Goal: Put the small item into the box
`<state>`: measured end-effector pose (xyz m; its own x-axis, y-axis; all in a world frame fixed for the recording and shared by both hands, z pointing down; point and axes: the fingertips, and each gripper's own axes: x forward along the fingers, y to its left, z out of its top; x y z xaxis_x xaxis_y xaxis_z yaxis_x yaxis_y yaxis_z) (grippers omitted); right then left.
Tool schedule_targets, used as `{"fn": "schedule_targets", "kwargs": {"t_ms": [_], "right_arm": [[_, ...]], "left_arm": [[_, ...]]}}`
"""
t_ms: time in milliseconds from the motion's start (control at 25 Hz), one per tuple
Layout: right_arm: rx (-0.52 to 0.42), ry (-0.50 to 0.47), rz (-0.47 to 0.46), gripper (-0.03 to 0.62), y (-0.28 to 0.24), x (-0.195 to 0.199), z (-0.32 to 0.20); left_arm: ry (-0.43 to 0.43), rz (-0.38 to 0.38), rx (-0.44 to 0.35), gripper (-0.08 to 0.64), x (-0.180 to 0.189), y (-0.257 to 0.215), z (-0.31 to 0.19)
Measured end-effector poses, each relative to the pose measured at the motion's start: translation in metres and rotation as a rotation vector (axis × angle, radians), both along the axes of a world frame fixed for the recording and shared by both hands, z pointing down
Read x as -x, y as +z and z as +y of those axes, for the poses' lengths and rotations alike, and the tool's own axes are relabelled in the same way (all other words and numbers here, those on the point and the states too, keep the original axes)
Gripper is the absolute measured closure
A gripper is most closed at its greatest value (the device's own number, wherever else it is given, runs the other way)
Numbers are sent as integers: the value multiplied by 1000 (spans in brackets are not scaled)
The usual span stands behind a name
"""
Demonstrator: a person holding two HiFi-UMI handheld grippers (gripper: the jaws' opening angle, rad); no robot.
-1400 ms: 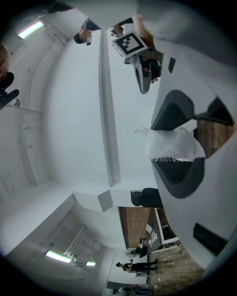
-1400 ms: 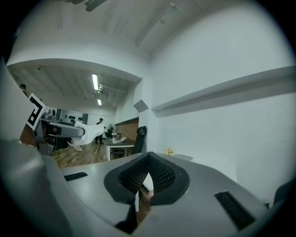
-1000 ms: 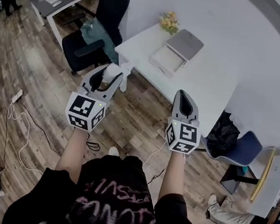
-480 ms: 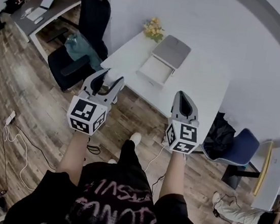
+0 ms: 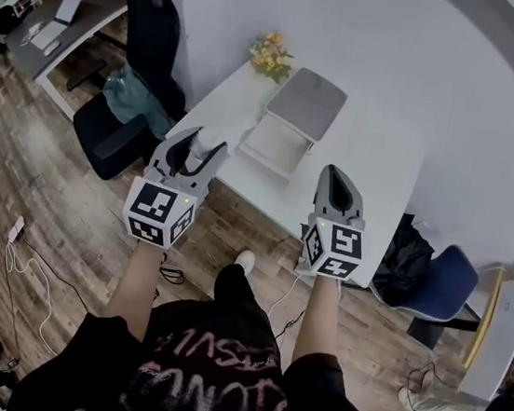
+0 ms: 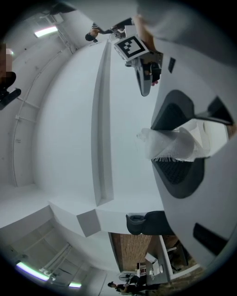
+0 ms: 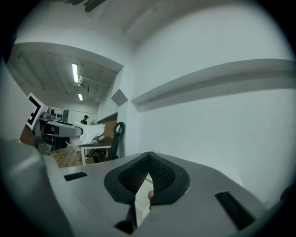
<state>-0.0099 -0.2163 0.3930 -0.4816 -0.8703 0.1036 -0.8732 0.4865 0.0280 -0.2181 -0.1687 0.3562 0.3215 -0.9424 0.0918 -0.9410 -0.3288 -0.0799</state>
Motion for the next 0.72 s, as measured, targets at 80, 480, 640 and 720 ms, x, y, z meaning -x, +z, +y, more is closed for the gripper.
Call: {"fn": "schedule_targets", "kwargs": {"t_ms": [80, 480, 640, 720], "right_arm": [[2, 4, -4, 583, 2, -4, -23], [23, -1, 9, 583, 11, -21, -125], [27, -4, -7, 583, 11, -29, -153], [27, -7, -5, 583, 10, -30, -161]], "left_arm": [[1, -2, 8, 382, -2, 4, -23], [15, -8, 65, 380, -27, 21, -129], [19, -13, 74, 382, -37, 24, -155], [24, -16, 86, 380, -39, 26, -163]]}}
